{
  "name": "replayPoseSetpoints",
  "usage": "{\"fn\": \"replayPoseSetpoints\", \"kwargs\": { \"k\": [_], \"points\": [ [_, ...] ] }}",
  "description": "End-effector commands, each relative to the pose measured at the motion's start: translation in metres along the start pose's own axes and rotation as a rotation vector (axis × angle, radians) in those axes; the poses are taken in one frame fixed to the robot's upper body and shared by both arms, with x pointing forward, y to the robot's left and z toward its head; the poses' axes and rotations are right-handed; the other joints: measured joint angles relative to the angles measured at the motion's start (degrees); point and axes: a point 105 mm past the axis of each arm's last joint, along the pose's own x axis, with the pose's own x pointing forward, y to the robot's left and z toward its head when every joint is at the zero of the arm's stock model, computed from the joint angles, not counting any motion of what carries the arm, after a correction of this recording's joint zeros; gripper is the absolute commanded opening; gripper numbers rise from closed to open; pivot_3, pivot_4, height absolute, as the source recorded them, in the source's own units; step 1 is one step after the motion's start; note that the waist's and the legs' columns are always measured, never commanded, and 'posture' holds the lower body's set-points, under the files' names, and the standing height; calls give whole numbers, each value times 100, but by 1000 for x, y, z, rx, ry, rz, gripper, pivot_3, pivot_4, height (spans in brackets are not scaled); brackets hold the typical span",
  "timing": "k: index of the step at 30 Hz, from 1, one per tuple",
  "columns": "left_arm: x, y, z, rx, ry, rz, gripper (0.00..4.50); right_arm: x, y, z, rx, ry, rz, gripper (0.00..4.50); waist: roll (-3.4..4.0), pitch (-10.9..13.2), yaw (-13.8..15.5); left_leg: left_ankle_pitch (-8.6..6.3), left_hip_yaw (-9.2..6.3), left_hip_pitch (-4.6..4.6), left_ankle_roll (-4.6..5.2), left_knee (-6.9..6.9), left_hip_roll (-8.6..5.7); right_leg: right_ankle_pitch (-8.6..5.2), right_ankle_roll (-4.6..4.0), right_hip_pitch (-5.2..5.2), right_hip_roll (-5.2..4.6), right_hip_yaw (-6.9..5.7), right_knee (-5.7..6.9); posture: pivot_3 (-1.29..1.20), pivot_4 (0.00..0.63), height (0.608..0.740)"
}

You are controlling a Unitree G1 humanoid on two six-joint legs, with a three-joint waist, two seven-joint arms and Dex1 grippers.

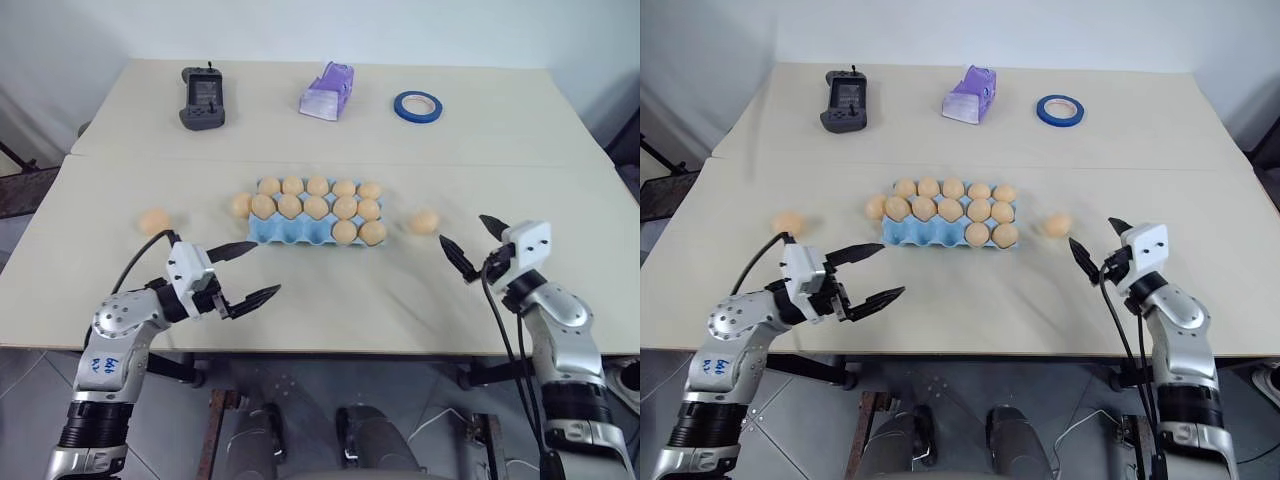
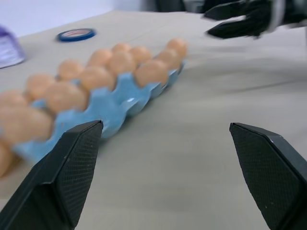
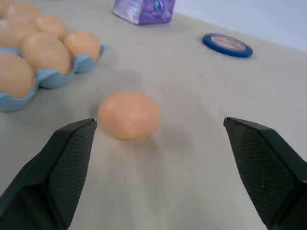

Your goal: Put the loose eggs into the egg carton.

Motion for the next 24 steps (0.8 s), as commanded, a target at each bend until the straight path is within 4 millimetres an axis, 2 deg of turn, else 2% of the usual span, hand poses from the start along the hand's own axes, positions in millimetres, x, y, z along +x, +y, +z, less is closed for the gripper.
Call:
{"fn": "replayPoseSetpoints", "kwargs": {
  "k": [1, 7, 11, 14, 17, 20, 22, 24],
  "points": [
    [7, -5, 7, 36, -23, -37, 4500, 18, 1, 1, 21, 3, 0, 4450, 0, 0, -1, 5, 1, 0, -7, 2, 2, 0, 0, -1, 3, 1, 2, 0, 150, 740],
    [7, -8, 8, 37, -22, -31, 4500, 58, 7, -5, 41, 43, -10, 4450, 0, 0, 2, 1, 0, 0, -15, 31, 2, 1, 4, -1, 1, 2, 25, 0, 150, 740],
    [3, -10, 9, 38, -19, -9, 4500, 73, 8, -14, 39, 95, -37, 4450, 0, 0, 2, -6, 0, -1, -25, 41, 0, 3, 7, 1, -4, 1, 30, 0, 150, 740],
    [0, -10, 9, 42, -15, 11, 4500, 76, 6, -15, 33, 94, -45, 3431, 0, 0, 16, -6, -1, -4, -24, 40, -1, 3, 7, 0, -6, 1, 28, 0, 150, 740],
    [-6, -8, 9, 45, -9, 42, 4500, 79, 8, -6, 31, 53, -19, 2532, 1, 1, 10, -5, -1, -5, -22, 39, -1, 3, 7, 0, -6, 1, 27, 0, 150, 740],
    [-14, -5, 8, 43, 0, 88, 4500, 83, 17, 14, 30, -28, 46, 2431, 1, 1, -5, -8, 0, -4, -21, 39, 0, 3, 7, 0, -6, 2, 27, 0, 150, 740],
    [-22, -3, 6, 36, 9, 133, 4500, 87, 37, 33, 8, -89, 154, 2431, 4, 2, -32, -18, 0, -4, -6, 39, 1, 3, 7, 0, -5, 2, 30, 0, 150, 740],
    [-34, 1, 2, 24, 28, 189, 4500, 93, 65, 53, 5, -138, 276, 2431, 6, 4, -97, -18, -1, -3, -4, 36, 6, 3, 7, -3, -1, 2, 35, 0, 150, 740]
  ]
}}
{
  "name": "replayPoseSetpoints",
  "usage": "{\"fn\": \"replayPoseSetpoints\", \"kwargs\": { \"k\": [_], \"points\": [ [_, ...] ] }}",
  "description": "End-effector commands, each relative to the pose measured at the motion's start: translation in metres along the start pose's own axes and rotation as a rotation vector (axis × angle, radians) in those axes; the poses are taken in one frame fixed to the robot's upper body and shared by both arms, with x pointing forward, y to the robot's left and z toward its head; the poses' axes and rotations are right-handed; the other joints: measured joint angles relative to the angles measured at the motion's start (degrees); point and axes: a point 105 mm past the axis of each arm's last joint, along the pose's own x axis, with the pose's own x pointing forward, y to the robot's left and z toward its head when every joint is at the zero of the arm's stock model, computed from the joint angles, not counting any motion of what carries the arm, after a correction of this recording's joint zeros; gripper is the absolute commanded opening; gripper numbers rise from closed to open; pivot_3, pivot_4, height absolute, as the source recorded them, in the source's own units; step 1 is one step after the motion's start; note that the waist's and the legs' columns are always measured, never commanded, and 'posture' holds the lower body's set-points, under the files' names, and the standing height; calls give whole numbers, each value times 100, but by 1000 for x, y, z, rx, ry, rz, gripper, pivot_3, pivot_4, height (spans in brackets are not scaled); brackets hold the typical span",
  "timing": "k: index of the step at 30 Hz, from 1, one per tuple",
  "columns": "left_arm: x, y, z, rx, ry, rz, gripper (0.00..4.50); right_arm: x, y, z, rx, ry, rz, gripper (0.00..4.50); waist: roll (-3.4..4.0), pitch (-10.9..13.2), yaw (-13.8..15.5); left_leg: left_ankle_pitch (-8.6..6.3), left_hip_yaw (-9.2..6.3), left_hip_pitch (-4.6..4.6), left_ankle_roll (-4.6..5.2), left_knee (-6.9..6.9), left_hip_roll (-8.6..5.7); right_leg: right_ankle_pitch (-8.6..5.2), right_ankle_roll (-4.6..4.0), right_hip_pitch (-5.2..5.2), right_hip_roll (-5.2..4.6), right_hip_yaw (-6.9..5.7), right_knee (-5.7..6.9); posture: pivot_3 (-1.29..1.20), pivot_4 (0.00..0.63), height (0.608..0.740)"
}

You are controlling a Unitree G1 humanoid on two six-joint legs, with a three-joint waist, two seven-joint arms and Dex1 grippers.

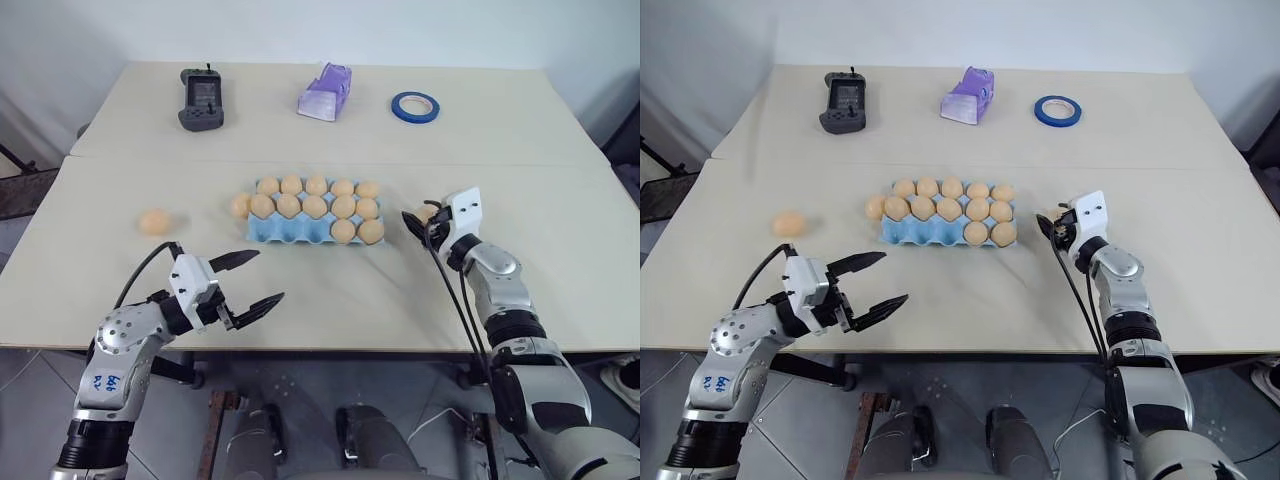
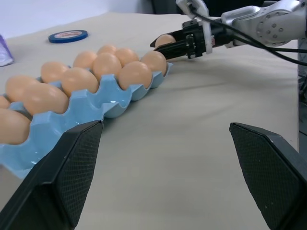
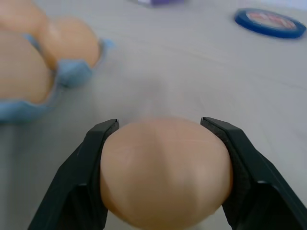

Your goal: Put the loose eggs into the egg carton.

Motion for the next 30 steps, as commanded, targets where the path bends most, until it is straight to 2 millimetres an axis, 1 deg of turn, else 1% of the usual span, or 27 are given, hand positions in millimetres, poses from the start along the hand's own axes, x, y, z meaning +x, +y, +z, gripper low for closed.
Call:
{"fn": "replayPoseSetpoints", "kwargs": {
  "k": [1, 3, 4, 6, 8, 11, 15, 17, 18, 21, 23, 26, 29, 30],
  "points": [
    [-18, 10, 4, 27, 8, 86, 4500, 18, 43, 48, -38, -135, 196, 2431, 0, 0, -48, 1, -2, 0, -1, -4, 4, 0, -1, -2, 3, -1, 2, 0, 150, 740],
    [-28, 14, -2, 18, 30, 129, 4500, 26, 69, 57, -42, -138, 275, 2431, 1, 0, -69, 2, -8, 1, -5, -7, 5, -1, -3, -2, 3, -6, 4, 0, 150, 740],
    [-35, 16, -6, 13, 46, 155, 4500, 31, 87, 61, -55, -140, 331, 2431, 0, 0, -77, 1, -9, 1, -7, -9, 6, -2, -4, -3, 3, -7, 4, 0, 150, 740],
    [-43, 19, -11, 8, 65, 189, 4500, 40, 115, 64, -61, -126, 405, 2431, 0, 0, -83, -1, -9, 1, -11, -11, 5, -2, -5, -3, 1, -9, 4, 0, 150, 740],
    [-48, 21, -11, 7, 65, 213, 4500, 48, 135, 64, -72, -113, 442, 2431, 0, 0, -80, -3, -8, 0, -13, -14, 1, -3, -6, -5, -5, -10, 2, 0, 150, 740],
    [-50, 20, -9, 10, 60, 228, 4500, 57, 153, 56, -102, -80, 462, 2431, 0, 0, -55, -3, -9, -4, -14, -21, -5, -3, -7, -7, -16, -15, -4, 0, 150, 740],
    [-50, 18, -8, 13, 57, 238, 4500, 63, 163, 49, -104, -53, 462, 2431, -6, -3, -47, -5, -8, -6, -15, -39, -14, -3, -8, -7, -26, -16, -21, 0, 150, 740],
    [-50, 17, -7, 14, 55, 242, 4500, 64, 162, 49, -85, -57, 450, 3160, -6, -3, -62, -5, -6, -6, -16, -50, -14, -4, -9, -9, -26, -16, -27, 0, 150, 740],
    [-50, 17, -7, 14, 54, 247, 4500, 63, 161, 51, -76, -67, 456, 3421, -6, -3, -67, -4, -6, -6, -16, -53, -14, -6, -13, -11, -24, -16, -27, 0, 150, 740],
    [-52, 16, -6, 15, 52, 262, 4500, 53, 150, 53, -83, -75, 458, 4470, -6, -3, -69, -4, -6, -6, -18, -62, -13, -9, -18, -15, -21, -16, -28, 0, 150, 740],
    [-52, 16, -6, 14, 53, 263, 4500, 47, 146, 53, -84, -77, 465, 4470, -6, -3, -68, -4, -6, -6, -18, -64, -12, -9, -18, -15, -21, -17, -31, 0, 150, 740],
    [-50, 16, -6, 10, 53, 258, 4500, 36, 138, 60, -86, -110, 471, 4470, -6, -3, -68, -4, -5, -6, -17, -62, -12, -9, -18, -14, -21, -16, -32, 0, 150, 740],
    [-49, 16, -6, 9, 53, 253, 4500, 14, 132, 72, -82, -194, 513, 4470, -6, -3, -67, -4, -5, -6, -17, -61, -12, -9, -18, -13, -20, -16, -30, 0, 150, 740],
    [-50, 17, -6, 9, 53, 254, 4500, 0, 133, 75, -79, -243, 561, 4470, -6, -3, -65, -4, -5, -6, -17, -62, -12, -9, -18, -13, -19, -16, -31, 0, 150, 740]
  ]
}}
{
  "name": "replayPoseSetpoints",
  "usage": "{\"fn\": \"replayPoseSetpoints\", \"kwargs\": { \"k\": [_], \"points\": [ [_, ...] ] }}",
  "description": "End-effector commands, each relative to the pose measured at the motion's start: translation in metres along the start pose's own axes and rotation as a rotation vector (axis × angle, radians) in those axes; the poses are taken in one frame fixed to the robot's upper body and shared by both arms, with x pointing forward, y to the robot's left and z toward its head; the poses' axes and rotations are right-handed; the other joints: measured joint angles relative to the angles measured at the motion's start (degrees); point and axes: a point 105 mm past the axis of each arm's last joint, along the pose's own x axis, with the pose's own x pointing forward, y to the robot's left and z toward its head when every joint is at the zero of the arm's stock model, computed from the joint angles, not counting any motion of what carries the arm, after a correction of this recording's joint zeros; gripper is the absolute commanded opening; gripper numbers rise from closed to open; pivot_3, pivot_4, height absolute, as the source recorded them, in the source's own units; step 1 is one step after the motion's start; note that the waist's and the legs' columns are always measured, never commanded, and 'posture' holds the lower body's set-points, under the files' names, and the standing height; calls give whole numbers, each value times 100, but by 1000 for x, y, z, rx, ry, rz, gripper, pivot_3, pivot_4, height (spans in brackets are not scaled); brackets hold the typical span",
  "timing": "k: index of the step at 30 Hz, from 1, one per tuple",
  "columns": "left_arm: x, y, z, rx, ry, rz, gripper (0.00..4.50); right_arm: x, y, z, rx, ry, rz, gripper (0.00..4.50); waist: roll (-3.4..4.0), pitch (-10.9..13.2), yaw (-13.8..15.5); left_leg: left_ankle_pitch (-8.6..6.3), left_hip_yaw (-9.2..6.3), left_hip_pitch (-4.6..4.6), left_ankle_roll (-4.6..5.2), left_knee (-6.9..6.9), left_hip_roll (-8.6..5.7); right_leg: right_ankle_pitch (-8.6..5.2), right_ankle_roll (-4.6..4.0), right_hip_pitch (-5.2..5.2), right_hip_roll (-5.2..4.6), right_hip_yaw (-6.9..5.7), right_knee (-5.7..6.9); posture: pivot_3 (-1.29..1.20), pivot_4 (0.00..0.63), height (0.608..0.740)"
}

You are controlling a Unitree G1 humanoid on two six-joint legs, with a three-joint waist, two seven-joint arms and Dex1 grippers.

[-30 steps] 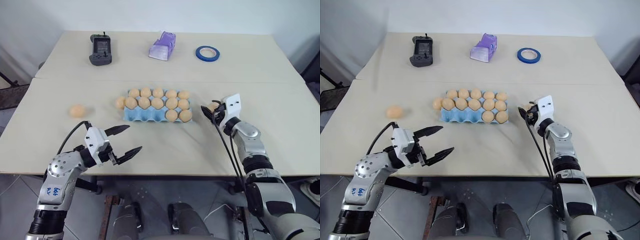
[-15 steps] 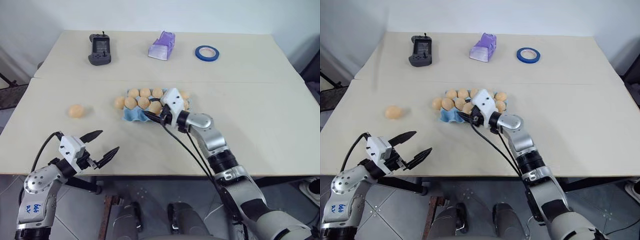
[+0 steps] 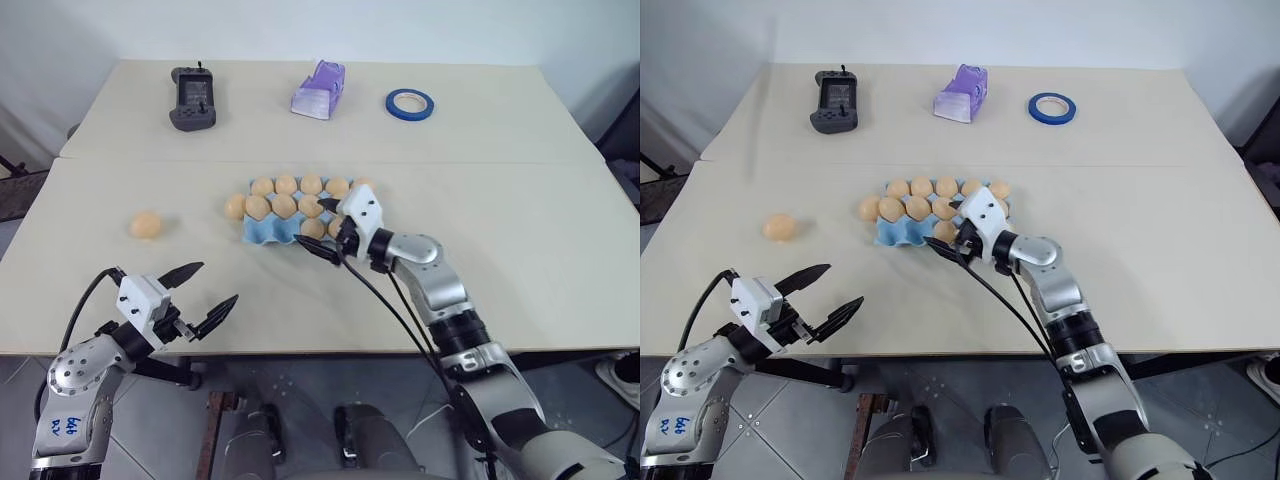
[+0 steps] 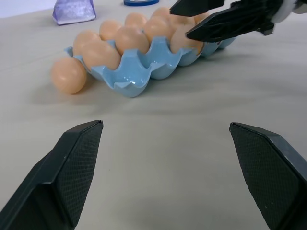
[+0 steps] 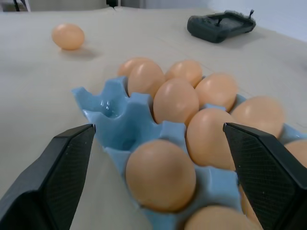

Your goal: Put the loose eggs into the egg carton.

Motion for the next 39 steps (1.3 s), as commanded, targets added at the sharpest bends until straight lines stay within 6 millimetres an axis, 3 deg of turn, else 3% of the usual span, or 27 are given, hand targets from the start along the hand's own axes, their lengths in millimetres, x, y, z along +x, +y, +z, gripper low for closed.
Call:
{"fn": "replayPoseSetpoints", "kwargs": {
  "k": [1, 8, 13, 19, 23, 33, 39],
  "points": [
    [-1, 4, 10, 27, -33, 11, 4500, -28, 12, 33, -53, -180, 101, 4470, 0, 0, 9, 0, 0, 0, 0, 0, 0, 0, 0, 0, 1, -1, -1, 0, 150, 740],
    [-14, 20, 3, -9, -20, 110, 4500, -105, 20, -7, -41, -127, 113, 4470, -3, 1, 113, -3, -2, 2, 6, 5, 0, 0, 2, 11, 4, -1, -14, 0, 150, 740],
    [-28, 34, -1, -49, -25, 247, 4500, -124, 27, -16, -37, -124, 66, 4470, -4, 1, 75, -2, -8, 12, 4, 15, 6, 0, 0, 16, 8, 1, -6, 0, 150, 740],
    [-27, 43, 3, -59, -39, 308, 4500, -130, 16, -16, -50, -132, -54, 4470, -4, 1, 124, -3, -11, 9, 4, 17, 2, 1, 0, 17, 3, 0, -8, 0, 150, 740],
    [-7, 50, 12, -90, -86, 300, 4500, -130, 12, -15, -59, -129, -91, 4470, -4, 1, 157, -2, -14, 8, 3, 17, 2, 0, -1, 18, 3, -5, -8, 0, 150, 740],
    [96, 96, 17, -95, -73, 308, 4500, -126, 7, -12, -76, -119, -98, 4470, -8, 1, 292, 5, -6, 4, 18, 38, 0, 8, 16, 21, 12, 0, -1, 0, 150, 740],
    [134, 103, 20, -118, -59, 252, 4500, -129, 8, -15, -87, -110, -105, 4470, -12, 3, 308, 24, 2, 1, 10, 49, 3, 7, 20, 16, 21, 4, 4, 0, 150, 740]
  ]
}}
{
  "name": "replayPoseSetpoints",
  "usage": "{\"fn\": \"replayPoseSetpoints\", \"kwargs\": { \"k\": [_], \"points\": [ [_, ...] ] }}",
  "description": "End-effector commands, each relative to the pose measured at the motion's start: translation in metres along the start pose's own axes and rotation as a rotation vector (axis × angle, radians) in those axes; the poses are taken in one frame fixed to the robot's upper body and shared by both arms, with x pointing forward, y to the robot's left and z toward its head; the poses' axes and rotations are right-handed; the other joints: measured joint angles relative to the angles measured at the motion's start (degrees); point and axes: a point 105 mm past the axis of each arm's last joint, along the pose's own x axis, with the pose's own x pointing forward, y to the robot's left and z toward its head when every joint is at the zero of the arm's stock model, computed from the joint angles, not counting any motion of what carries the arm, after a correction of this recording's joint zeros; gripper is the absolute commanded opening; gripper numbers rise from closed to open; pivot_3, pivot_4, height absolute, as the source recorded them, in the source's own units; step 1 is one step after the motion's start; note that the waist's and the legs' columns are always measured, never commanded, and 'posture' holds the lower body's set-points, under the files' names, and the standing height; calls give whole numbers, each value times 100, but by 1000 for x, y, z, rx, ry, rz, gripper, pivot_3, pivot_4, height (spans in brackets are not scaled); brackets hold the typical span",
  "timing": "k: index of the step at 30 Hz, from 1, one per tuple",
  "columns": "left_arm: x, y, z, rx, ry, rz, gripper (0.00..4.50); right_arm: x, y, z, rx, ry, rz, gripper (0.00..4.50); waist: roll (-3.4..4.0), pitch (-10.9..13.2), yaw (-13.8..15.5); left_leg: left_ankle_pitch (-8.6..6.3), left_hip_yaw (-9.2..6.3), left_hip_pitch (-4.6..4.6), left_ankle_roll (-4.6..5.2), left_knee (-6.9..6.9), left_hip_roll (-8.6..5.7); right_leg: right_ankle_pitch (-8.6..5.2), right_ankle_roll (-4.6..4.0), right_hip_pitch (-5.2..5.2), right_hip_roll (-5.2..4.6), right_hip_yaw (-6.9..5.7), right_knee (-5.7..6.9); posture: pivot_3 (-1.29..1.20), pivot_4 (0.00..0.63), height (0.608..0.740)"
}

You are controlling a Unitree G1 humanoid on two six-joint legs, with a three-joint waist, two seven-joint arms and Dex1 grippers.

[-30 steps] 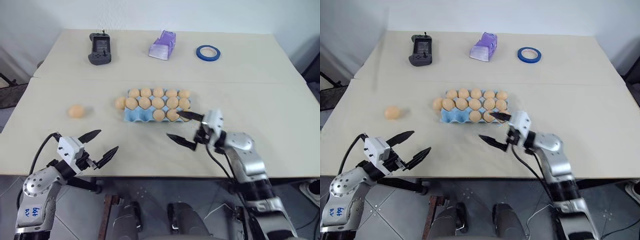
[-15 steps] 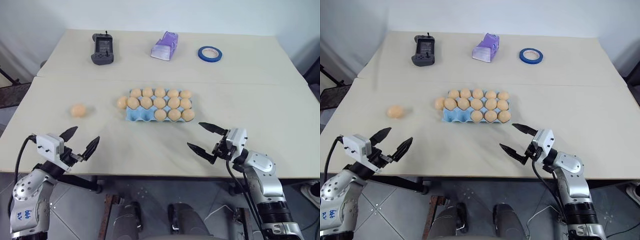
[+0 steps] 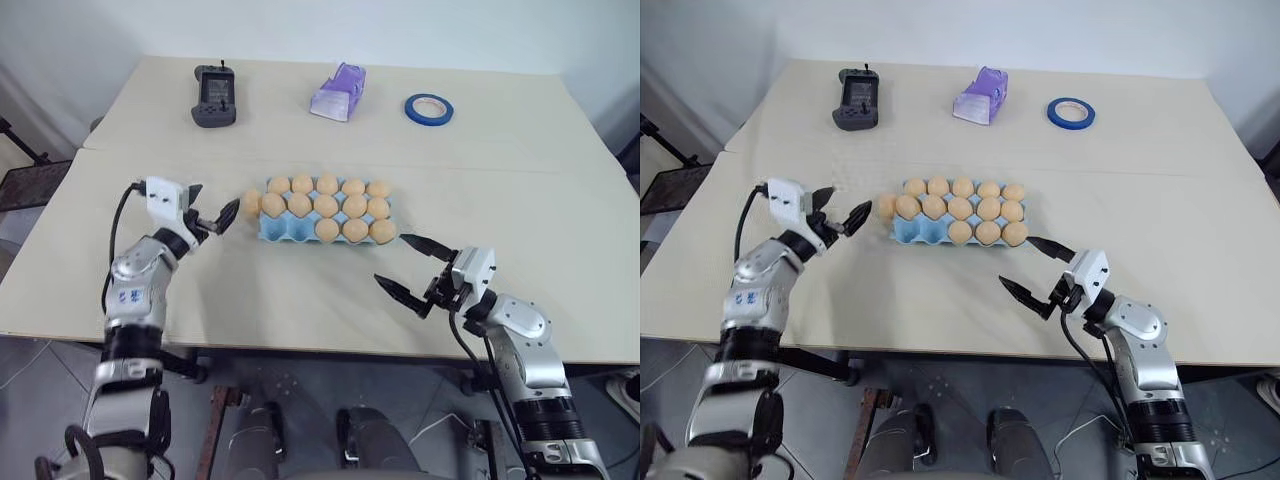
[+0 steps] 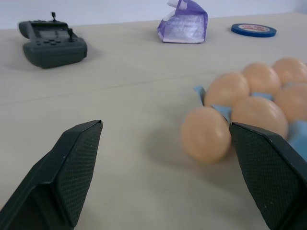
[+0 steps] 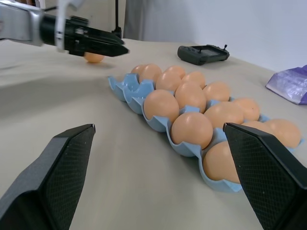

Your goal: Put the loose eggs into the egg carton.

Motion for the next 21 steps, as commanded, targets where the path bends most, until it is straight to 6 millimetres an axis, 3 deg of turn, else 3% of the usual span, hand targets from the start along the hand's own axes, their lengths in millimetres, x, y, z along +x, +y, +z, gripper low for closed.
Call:
{"fn": "replayPoseSetpoints", "kwargs": {
  "k": [1, 8, 14, 21],
  "points": [
    [15, -4, 1, 16, 0, -34, 4500, -4, -3, 7, -43, -22, -18, 4470, -2, 1, 7, 0, 2, 0, 0, 2, 0, -1, 1, 0, 0, 0, 2, 0, 150, 740],
    [32, -11, -6, 5, 41, -68, 4500, -6, -1, 5, -42, -29, -34, 4470, -9, 5, 4, -2, 3, -1, -3, 23, 0, -1, 6, 0, 0, 1, 15, 0, 150, 740],
    [39, -7, -7, -24, 62, -17, 4500, -6, -1, 6, -50, -36, -43, 4470, -14, 8, 7, -9, 0, -1, -14, 31, 0, -1, 6, 0, -1, -1, 24, 0, 150, 740],
    [46, -17, -10, -26, 83, -44, 4500, -2, -1, 10, -56, -47, -37, 4470, -17, 10, 14, -7, -1, -2, -11, 32, -1, -1, 6, 0, -1, -2, 25, 0, 150, 740]
  ]
}}
